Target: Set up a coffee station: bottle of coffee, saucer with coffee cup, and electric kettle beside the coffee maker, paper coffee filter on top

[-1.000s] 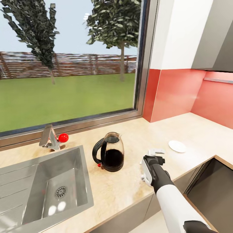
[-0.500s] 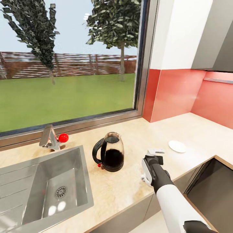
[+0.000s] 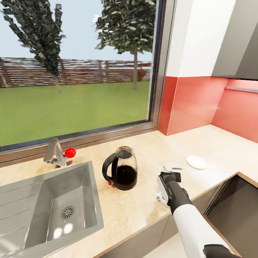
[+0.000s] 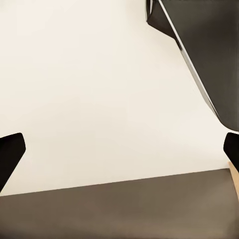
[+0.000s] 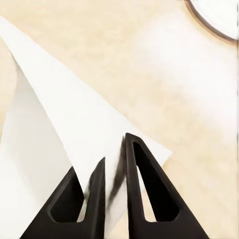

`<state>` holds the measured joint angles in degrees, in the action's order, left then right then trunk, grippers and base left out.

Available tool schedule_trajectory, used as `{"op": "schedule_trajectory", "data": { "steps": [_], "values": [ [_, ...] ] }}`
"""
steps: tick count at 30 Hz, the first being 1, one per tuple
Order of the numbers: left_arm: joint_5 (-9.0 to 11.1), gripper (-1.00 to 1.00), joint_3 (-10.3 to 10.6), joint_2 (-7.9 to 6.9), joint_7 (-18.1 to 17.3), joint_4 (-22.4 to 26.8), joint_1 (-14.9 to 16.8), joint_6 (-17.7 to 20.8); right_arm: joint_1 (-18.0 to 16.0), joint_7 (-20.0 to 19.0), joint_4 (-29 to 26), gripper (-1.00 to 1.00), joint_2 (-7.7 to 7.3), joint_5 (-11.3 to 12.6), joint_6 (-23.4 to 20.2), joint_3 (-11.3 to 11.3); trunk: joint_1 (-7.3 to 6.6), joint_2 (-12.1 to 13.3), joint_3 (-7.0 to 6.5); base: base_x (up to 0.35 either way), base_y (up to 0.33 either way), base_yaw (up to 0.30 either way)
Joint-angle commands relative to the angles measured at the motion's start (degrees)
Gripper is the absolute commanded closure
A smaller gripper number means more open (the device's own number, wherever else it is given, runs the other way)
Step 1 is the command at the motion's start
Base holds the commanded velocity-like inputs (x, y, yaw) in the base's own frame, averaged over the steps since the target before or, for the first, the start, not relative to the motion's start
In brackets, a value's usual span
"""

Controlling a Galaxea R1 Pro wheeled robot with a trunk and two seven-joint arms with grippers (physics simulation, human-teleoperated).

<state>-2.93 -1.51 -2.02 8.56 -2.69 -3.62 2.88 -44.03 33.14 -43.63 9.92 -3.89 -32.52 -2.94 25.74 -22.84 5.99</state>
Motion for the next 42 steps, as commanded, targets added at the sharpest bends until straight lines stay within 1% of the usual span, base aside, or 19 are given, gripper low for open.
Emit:
{"op": "schedule_trajectory", "data": {
  "steps": [1,36,40,42],
  "values": [
    [-0.3,-1.00,-0.2,0.00,0.1,0.1,0.0,0.2,0.0,-0.2,0.2,1.00,0.07,2.0,0.4,-0.2,0.05,-0.1,0.12,0.000,0.000,0.000],
    [-0.3,-1.00,-0.2,0.00,0.1,0.1,0.0,0.2,0.0,-0.2,0.1,1.00,0.07,2.0,0.4,-0.3,0.05,-0.1,0.12,0.000,0.000,0.000],
    [-0.3,-1.00,-0.2,0.00,0.1,0.1,0.0,0.2,0.0,-0.2,-0.6,1.00,0.07,2.0,0.3,-0.3,0.05,-0.1,0.12,0.000,0.000,0.000],
    [-0.3,-1.00,-0.2,0.00,0.1,0.1,0.0,0.2,0.0,-0.2,-2.1,1.00,0.07,2.0,0.2,-0.2,0.05,-0.1,0.12,0.000,0.000,0.000]
  ]
}}
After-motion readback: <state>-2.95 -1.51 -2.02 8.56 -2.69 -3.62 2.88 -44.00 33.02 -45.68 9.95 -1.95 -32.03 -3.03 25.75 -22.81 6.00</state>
